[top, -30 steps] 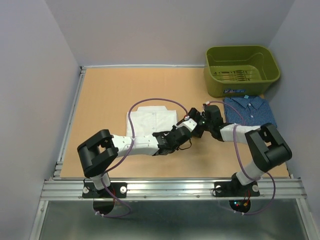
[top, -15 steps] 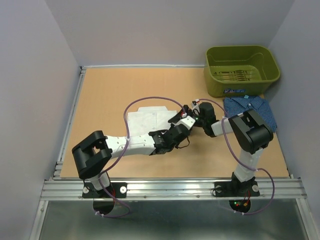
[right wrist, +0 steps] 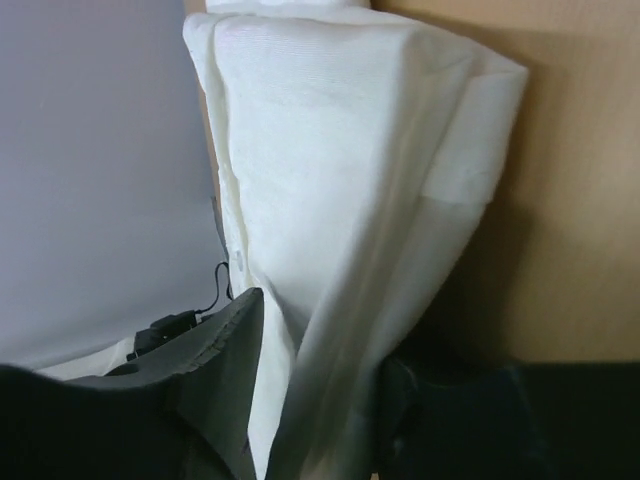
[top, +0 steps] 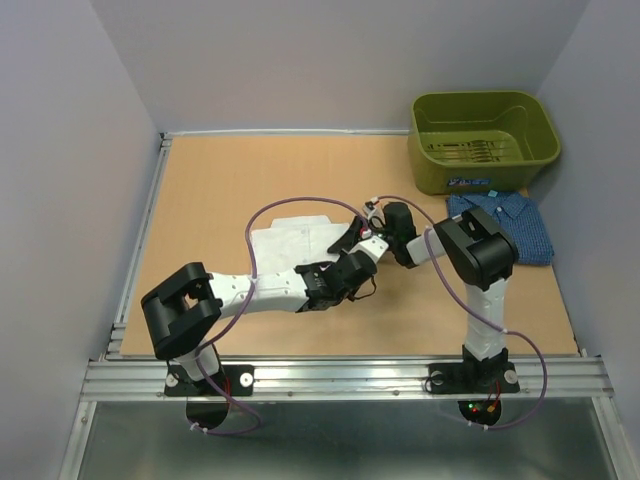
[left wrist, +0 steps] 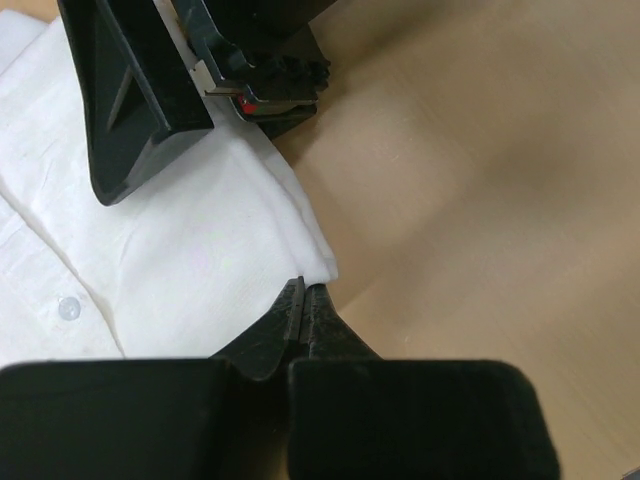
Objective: Fold and stack the long sleeve shirts
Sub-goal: Fold the shirt
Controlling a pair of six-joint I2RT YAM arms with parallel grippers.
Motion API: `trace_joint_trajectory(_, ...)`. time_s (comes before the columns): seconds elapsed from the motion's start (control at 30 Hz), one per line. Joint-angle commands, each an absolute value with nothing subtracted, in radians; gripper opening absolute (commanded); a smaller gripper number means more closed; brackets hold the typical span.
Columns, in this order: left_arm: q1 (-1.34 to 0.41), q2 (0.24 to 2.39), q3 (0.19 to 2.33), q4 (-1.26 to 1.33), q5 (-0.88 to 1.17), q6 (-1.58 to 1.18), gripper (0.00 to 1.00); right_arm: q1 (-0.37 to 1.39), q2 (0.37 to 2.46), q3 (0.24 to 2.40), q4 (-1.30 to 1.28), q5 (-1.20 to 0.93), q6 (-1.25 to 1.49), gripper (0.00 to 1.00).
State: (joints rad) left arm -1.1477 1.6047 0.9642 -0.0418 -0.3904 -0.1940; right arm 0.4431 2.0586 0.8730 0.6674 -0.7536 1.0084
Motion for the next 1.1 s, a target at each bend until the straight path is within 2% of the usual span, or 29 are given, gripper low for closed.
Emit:
trace_joint_trajectory(0.0, -1.146, 1.548, 0.956, -0.018, -0.379, -0.218, 0.00, 0.465, 2.115, 0.862, 0.571, -0.718, 0.925, 0.45)
trace_joint_trajectory(0.03, -1.144, 1.542, 0.954, -0.026, -0.380, -0.222, 0.00, 0.465, 2.106, 0.862, 0.569, -0.715, 0.907, 0.33)
trace_joint_trajectory(0.1, -1.146, 1.526, 0.956, -0.032, -0.408, -0.251, 0.01, 0.462, 2.094, 0.856, 0.563, -0.715, 0.887, 0.19)
trace_joint_trajectory(0.13, -1.143, 1.504, 0.954, -0.035, -0.413, -0.256, 0.04, 0.460, 2.085, 0.857, 0.551, -0.710, 0.870, 0.09)
trace_joint_trajectory(0.2, -1.134, 1.477, 0.951, -0.040, -0.413, -0.265, 0.13, 0.456, 2.082, 0.867, 0.531, -0.707, 0.851, 0.01)
trace_joint_trajectory(0.27, -1.109, 1.441, 0.957, -0.060, -0.403, -0.273, 0.22, 0.453, 2.080, 0.882, 0.485, -0.693, 0.815, 0.01)
trace_joint_trajectory(0.37, -1.062, 1.375, 0.948, -0.077, -0.394, -0.276, 0.46, 0.453, 2.074, 0.897, 0.410, -0.674, 0.756, 0.01)
trace_joint_trajectory(0.47, -0.968, 1.301, 0.930, -0.086, -0.348, -0.272, 0.59, 0.451, 2.053, 0.929, 0.293, -0.634, 0.666, 0.00)
trace_joint_trajectory(0.5, -0.945, 1.284, 0.925, -0.084, -0.336, -0.265, 0.67, 0.448, 2.046, 0.934, 0.241, -0.620, 0.623, 0.01)
trace_joint_trajectory(0.6, -0.843, 1.224, 0.936, -0.098, -0.331, -0.255, 0.77, 0.439, 2.023, 0.974, 0.161, -0.600, 0.560, 0.01)
trace_joint_trajectory(0.67, -0.743, 1.201, 0.988, -0.156, -0.312, -0.273, 0.89, 0.434, 2.000, 1.015, 0.066, -0.557, 0.488, 0.00)
trace_joint_trajectory(0.73, -0.677, 1.181, 1.015, -0.184, -0.304, -0.275, 0.96, 0.431, 1.988, 1.049, -0.059, -0.520, 0.398, 0.00)
trace_joint_trajectory(0.77, -0.637, 1.157, 1.023, -0.193, -0.310, -0.275, 0.99, 0.430, 1.983, 1.093, -0.101, -0.487, 0.368, 0.01)
trace_joint_trajectory(0.93, -0.375, 1.100, 0.968, -0.163, -0.281, -0.268, 0.99, 0.422, 1.971, 1.267, -0.436, -0.324, 0.160, 0.00)
trace_joint_trajectory(1.07, -0.255, 1.083, 0.899, -0.165, -0.264, -0.305, 0.99, 0.417, 1.953, 1.417, -0.618, -0.204, 0.045, 0.01)
